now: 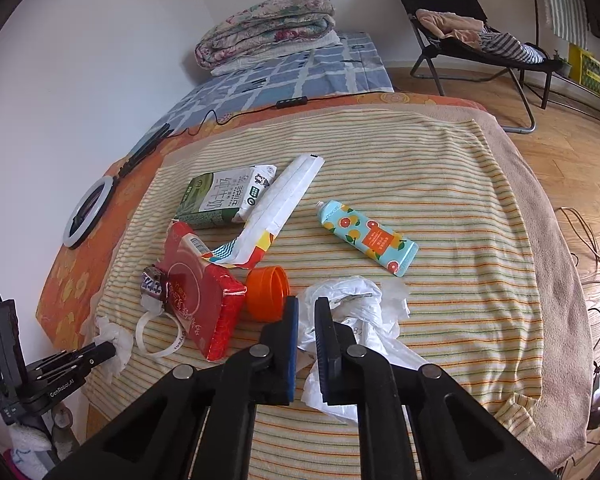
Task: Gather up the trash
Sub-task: 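Lift the tissue and the plastic bag and carry both over the blue basket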
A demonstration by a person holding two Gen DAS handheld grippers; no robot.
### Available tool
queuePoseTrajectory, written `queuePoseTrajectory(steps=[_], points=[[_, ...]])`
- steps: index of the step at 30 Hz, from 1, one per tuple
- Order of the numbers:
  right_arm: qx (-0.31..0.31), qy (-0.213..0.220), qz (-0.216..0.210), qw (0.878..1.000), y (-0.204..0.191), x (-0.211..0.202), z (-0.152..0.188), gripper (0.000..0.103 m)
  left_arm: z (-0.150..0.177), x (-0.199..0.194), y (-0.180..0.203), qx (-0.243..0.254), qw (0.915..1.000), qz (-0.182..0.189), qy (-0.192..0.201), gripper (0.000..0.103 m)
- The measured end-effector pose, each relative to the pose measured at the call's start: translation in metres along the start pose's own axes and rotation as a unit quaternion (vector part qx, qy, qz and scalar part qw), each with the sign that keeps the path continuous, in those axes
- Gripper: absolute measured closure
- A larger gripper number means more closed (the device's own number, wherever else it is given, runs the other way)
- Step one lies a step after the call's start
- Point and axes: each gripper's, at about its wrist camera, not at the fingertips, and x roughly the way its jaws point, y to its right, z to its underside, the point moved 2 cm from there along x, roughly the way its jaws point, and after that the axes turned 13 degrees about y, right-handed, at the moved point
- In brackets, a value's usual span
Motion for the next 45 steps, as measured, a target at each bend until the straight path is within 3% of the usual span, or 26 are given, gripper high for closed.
queuePoseTrajectory(steps=[3,4,5,6,7,8,12,16,20,27,32,45], points=[[0.005,0.002,-0.009,1.000,0.002,-0.004,0.001,0.097,0.000,-0.006,0.002,0.004,1.0000,-0.001,0.005,0.093],[0.006,0.005,-0.008,1.000,0.003,-0.005,0.001,0.093,0.000,-0.008,0.002,0.004,1.0000,-0.001,0.006,0.093],[0.005,0.003,0.003,1.000,0.004,-0.006,0.001,0.071,0.000,-0.009,0.003,0.004,1.0000,0.000,0.007,0.093],[0.009,-0.001,0.008,1.000,0.005,-0.005,0.002,0.057,0.000,-0.011,0.003,0.004,1.0000,0.000,0.008,0.093],[0.015,-0.003,0.009,1.000,0.007,-0.003,0.002,0.032,0.001,-0.012,0.003,0.004,1.0000,0.001,0.009,0.093],[0.017,-0.002,0.012,1.000,0.008,-0.001,0.003,0.024,0.001,-0.014,0.002,0.003,0.9999,0.001,0.009,0.093],[0.014,-0.035,0.025,0.999,0.007,0.025,0.010,0.025,0.004,-0.019,0.002,0.005,0.9999,-0.001,0.011,0.093],[-0.005,-0.060,0.058,0.997,0.007,0.045,0.020,0.057,0.008,-0.025,0.002,0.011,0.9999,0.001,0.012,0.093],[-0.006,-0.042,0.042,0.998,0.007,0.032,0.017,0.074,0.012,-0.033,0.005,0.018,0.9997,0.009,0.015,0.093],[-0.016,-0.004,0.022,1.000,0.004,-0.011,0.011,0.075,0.021,-0.058,0.016,0.019,0.9991,0.027,0.025,0.093],[0.000,0.013,-0.021,1.000,-0.004,-0.050,0.018,0.075,0.037,-0.079,0.029,0.026,0.9983,0.043,0.029,0.093],[-0.037,-0.010,-0.099,0.994,-0.055,-0.113,0.097,0.075,0.110,-0.098,0.052,0.037,0.9968,0.069,-0.019,0.093]])
